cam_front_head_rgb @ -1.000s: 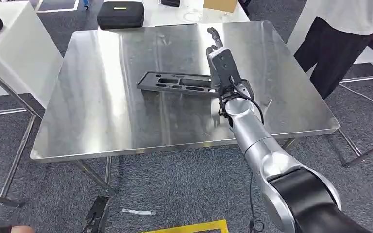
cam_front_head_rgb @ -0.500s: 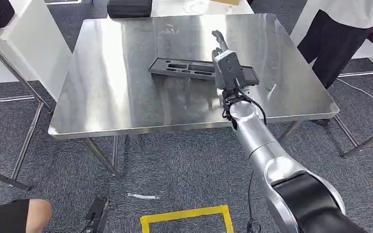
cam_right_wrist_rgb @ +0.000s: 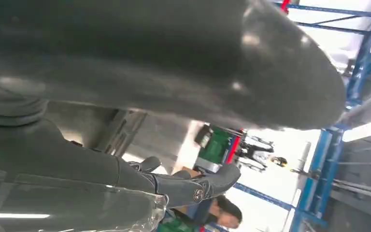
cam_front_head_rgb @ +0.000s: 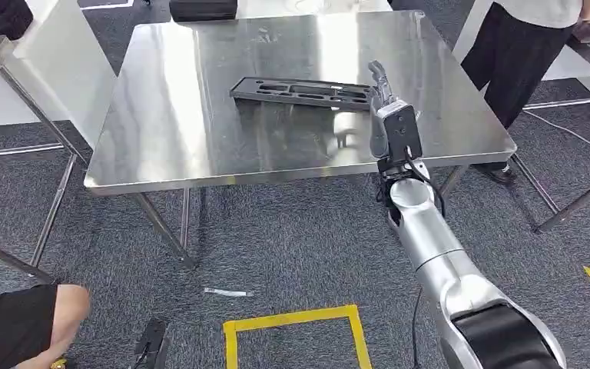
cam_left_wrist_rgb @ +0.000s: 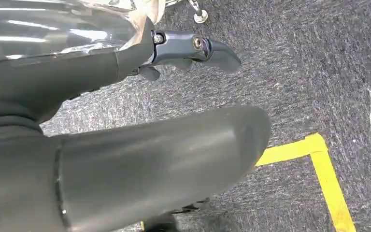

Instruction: Take the parts from the cabinet and place them on the table.

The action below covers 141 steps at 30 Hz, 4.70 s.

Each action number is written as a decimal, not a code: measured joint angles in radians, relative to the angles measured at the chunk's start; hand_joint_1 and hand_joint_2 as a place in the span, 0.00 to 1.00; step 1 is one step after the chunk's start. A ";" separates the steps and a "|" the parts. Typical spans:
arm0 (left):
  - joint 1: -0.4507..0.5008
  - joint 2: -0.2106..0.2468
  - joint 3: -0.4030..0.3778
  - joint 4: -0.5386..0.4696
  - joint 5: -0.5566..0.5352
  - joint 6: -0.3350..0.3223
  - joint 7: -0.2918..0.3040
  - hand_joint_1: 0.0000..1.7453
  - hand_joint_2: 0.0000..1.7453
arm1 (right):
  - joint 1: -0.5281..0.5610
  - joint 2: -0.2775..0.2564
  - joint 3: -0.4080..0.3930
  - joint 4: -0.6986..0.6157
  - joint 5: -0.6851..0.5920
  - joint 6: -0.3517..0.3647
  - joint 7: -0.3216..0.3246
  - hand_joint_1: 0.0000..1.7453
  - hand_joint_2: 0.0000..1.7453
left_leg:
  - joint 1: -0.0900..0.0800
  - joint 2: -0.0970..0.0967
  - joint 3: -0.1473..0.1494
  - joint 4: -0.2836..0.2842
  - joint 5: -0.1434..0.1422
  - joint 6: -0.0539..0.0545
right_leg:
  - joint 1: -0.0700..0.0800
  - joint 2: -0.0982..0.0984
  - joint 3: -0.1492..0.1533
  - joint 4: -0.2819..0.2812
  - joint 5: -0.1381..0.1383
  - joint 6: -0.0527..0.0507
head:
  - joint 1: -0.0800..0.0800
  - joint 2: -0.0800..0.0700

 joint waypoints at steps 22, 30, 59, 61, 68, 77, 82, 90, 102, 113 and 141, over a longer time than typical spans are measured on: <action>0.047 0.009 0.029 -0.015 0.083 0.040 -0.052 0.00 0.00 | 0.236 -0.017 -0.207 0.305 -0.079 -0.102 -0.117 0.00 0.00 | 0.008 0.003 -0.213 0.100 0.017 -0.005 | -0.004 0.004 0.128 -0.029 -0.092 -0.033 | -0.002 0.000; 0.068 0.010 0.066 -0.019 0.140 0.071 -0.091 0.00 0.00 | 0.367 0.034 -0.203 0.551 0.056 -0.359 0.143 0.00 0.00 | 0.002 0.002 0.026 0.014 -0.018 0.008 | 0.010 0.001 0.010 0.000 -0.016 -0.012 | -0.003 0.000; 0.049 0.023 0.073 -0.041 0.177 0.064 -0.001 0.00 0.00 | 0.604 0.057 -0.016 0.730 0.267 -0.102 0.686 0.00 0.00 | 0.012 0.008 -0.036 0.131 0.025 -0.007 | -0.003 0.003 0.062 -0.020 -0.053 -0.026 | 0.005 0.000; 0.048 0.023 0.072 -0.053 0.177 0.065 0.005 0.00 0.00 | 0.602 0.061 -0.008 0.730 0.270 -0.096 0.684 0.00 0.00 | 0.008 0.004 0.077 -0.029 -0.034 0.003 | 0.005 0.003 0.048 -0.007 -0.042 -0.013 | 0.006 0.000; 0.063 0.018 0.075 -0.075 0.172 0.079 0.037 0.00 0.00 | 0.600 0.069 0.005 0.732 0.275 -0.079 0.684 0.00 0.00 | 0.003 0.014 -0.002 -0.049 0.031 0.048 | -0.003 0.007 -0.022 0.129 -0.167 -0.006 | 0.010 0.000; 0.082 0.010 0.079 -0.114 0.153 0.078 0.056 0.00 0.00 | 0.587 0.071 0.012 0.732 0.279 -0.076 0.682 0.00 0.00 | -0.001 0.020 -0.129 -0.040 0.157 0.010 | -0.005 0.012 0.259 -0.070 -0.197 0.020 | 0.006 0.000; 0.097 0.009 0.088 -0.120 0.152 0.068 0.060 0.00 0.00 | 0.592 0.073 0.012 0.735 0.277 -0.076 0.682 0.00 0.00 | 0.011 0.016 -0.153 0.008 0.071 -0.012 | -0.015 0.005 0.210 -0.057 -0.148 -0.032 | 0.005 0.000; 0.094 0.008 0.098 -0.121 0.134 0.046 0.053 0.00 0.00 | 0.592 0.078 0.012 0.736 0.273 -0.077 0.682 0.00 0.00 | 0.011 0.007 -0.006 0.083 0.027 -0.007 | -0.005 0.004 0.093 -0.025 -0.072 -0.023 | 0.001 0.000; 0.067 0.011 0.101 -0.118 0.069 0.022 0.049 0.00 0.00 | 0.603 0.076 0.010 0.737 0.240 -0.088 0.682 0.00 0.00 | 0.000 0.058 0.003 -0.051 0.033 0.044 | -0.006 0.019 -0.047 0.275 -0.186 0.029 | 0.014 0.000; 0.039 0.014 0.102 -0.110 0.051 0.021 0.050 0.00 0.00 | 0.604 0.071 0.001 0.737 0.239 -0.099 0.681 0.00 0.00 | 0.003 0.033 -0.044 0.055 -0.039 -0.004 | -0.011 0.001 0.131 -0.046 -0.079 -0.028 | 0.008 0.000; 0.058 0.009 0.122 -0.096 0.053 0.064 0.019 0.00 0.00 | 0.606 0.061 -0.008 0.739 0.234 -0.099 0.673 0.00 0.00 | 0.002 0.117 0.001 -0.037 0.029 -0.001 | -0.008 -0.018 0.102 -0.023 -0.077 0.010 | 0.012 0.000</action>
